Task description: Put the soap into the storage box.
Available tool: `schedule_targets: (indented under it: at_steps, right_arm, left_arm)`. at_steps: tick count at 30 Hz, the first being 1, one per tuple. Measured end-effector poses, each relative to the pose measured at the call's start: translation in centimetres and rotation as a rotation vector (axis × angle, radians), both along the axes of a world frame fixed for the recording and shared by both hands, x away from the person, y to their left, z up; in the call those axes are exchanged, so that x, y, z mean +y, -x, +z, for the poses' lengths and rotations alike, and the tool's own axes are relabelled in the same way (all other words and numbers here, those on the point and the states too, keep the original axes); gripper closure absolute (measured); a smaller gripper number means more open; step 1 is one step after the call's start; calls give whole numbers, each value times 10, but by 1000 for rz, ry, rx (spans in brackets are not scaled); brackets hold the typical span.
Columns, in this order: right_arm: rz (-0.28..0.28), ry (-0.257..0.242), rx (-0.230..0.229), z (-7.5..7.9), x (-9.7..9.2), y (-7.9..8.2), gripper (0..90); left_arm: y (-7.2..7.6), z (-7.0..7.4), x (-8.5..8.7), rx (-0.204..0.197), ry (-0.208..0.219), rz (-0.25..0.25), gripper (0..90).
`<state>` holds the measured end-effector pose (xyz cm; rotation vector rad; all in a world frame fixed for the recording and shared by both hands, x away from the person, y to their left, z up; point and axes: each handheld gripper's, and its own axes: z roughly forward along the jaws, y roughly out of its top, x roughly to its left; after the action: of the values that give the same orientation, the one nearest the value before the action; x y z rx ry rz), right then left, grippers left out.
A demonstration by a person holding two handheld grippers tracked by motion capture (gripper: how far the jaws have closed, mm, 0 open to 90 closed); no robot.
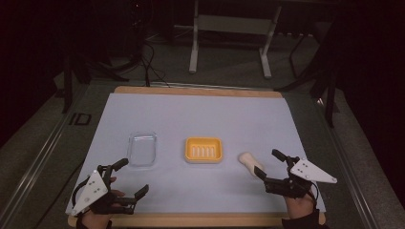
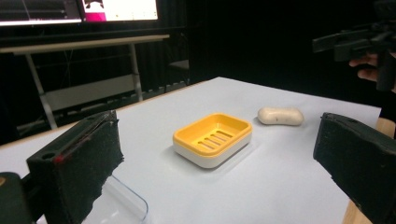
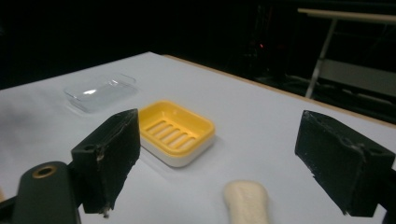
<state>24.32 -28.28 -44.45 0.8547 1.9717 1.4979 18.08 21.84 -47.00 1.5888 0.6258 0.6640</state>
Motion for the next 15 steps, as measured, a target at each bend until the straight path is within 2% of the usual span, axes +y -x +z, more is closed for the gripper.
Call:
schedule_targets:
  at_steps: [4, 6, 11, 15]
  right_arm:
    - [-5, -2, 0, 2, -2, -3, 142]
    - [-4, 4, -3, 3, -2, -4, 142]
    - [5, 41, -13, 8, 2, -8, 141]
    - [39, 67, 24, 8, 8, -15, 142]
  left_arm:
    - [-3, -1, -2, -3, -20, -2, 12]
    - [-4, -1, -3, 7, 2, -22, 12]
    - [-2, -1, -6, 14, 17, -46, 12]
    - [-1, -1, -8, 17, 14, -57, 12]
